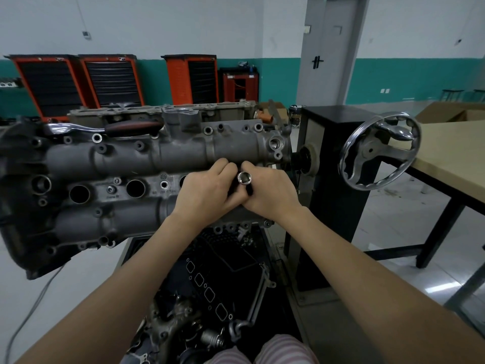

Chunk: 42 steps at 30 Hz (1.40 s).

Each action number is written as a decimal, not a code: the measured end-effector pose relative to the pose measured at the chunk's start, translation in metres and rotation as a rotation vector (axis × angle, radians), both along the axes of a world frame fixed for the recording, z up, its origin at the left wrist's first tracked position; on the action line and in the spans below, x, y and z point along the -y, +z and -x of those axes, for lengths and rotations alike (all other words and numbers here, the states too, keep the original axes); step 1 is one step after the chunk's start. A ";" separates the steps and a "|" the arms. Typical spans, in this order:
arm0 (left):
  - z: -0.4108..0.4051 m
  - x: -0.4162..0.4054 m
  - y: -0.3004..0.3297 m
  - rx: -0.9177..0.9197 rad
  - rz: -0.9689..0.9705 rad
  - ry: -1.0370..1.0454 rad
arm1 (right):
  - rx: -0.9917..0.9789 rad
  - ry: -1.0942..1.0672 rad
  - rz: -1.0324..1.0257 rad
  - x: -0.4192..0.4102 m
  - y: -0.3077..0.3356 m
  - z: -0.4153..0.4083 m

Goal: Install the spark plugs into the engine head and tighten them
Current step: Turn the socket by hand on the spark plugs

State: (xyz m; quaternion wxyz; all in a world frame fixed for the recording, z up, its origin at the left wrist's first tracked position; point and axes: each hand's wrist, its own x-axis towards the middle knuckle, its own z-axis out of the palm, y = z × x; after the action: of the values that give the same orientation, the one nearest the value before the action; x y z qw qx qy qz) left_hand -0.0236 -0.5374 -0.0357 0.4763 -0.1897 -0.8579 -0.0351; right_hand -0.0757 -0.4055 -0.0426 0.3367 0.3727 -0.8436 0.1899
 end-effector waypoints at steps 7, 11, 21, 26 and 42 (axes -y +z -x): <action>0.001 0.001 -0.001 -0.013 -0.036 0.024 | 0.053 0.035 -0.029 -0.002 -0.001 0.000; 0.002 0.001 -0.002 -0.047 -0.031 0.000 | 0.060 0.037 0.003 -0.003 0.000 0.000; 0.000 0.001 -0.001 -0.023 0.010 -0.002 | 0.074 0.010 -0.017 -0.002 0.004 -0.004; 0.001 0.001 -0.001 -0.002 0.017 0.018 | 0.066 0.019 -0.038 -0.003 0.003 -0.005; 0.002 0.001 -0.002 -0.018 0.008 0.025 | 0.078 0.012 -0.017 -0.004 0.003 -0.004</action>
State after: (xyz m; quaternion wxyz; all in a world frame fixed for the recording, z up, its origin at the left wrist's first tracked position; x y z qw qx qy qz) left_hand -0.0256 -0.5383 -0.0374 0.4834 -0.1812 -0.8561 -0.0242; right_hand -0.0716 -0.4019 -0.0394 0.2995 0.3728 -0.8554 0.1992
